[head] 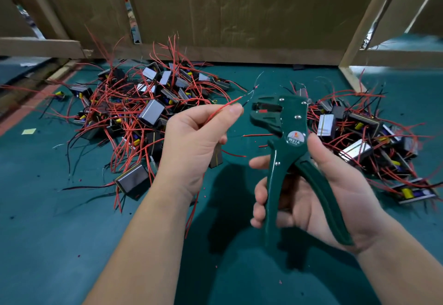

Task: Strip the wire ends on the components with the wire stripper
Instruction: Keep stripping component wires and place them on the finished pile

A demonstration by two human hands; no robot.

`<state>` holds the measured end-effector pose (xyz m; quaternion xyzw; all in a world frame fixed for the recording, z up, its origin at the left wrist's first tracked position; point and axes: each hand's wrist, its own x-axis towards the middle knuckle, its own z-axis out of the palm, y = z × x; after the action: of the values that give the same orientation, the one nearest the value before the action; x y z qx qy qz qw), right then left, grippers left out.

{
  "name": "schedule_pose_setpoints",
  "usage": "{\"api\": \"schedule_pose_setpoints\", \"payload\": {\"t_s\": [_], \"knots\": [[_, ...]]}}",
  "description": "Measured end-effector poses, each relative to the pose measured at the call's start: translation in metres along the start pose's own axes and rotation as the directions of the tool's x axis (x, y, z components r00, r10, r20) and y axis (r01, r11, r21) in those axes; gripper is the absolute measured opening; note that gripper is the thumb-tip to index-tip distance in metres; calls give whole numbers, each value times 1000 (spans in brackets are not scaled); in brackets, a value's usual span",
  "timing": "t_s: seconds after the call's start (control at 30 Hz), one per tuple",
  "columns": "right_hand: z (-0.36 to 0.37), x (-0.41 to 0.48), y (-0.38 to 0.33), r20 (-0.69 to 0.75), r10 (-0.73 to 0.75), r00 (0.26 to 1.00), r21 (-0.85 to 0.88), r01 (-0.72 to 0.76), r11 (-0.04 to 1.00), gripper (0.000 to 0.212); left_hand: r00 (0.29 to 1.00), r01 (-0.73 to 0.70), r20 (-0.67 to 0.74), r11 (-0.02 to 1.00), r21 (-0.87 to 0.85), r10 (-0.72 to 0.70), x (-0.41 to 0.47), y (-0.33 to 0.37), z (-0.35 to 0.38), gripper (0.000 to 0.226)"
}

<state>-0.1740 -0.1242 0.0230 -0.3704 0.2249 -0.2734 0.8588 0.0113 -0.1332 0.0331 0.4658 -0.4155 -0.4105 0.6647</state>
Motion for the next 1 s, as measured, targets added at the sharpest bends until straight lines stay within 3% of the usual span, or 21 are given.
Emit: {"api": "schedule_pose_setpoints", "payload": {"t_s": [0.13,0.53,0.7,1.0], "knots": [[1,-4,-1,172,47,984,30,-53,998,69,999,-40,-9,999,37,41,1,2,-4,17],[-1,-6,-5,243,143,959,-16,-144,989,57,985,-122,141,974,189,96,3,5,-17,22],[-3,-7,-7,163,181,970,-106,-165,981,51,980,-108,189,964,241,63,4,4,-24,16],[-3,-9,-8,60,232,971,-123,-224,967,51,951,-140,306,937,320,38,6,4,-33,7]]}}
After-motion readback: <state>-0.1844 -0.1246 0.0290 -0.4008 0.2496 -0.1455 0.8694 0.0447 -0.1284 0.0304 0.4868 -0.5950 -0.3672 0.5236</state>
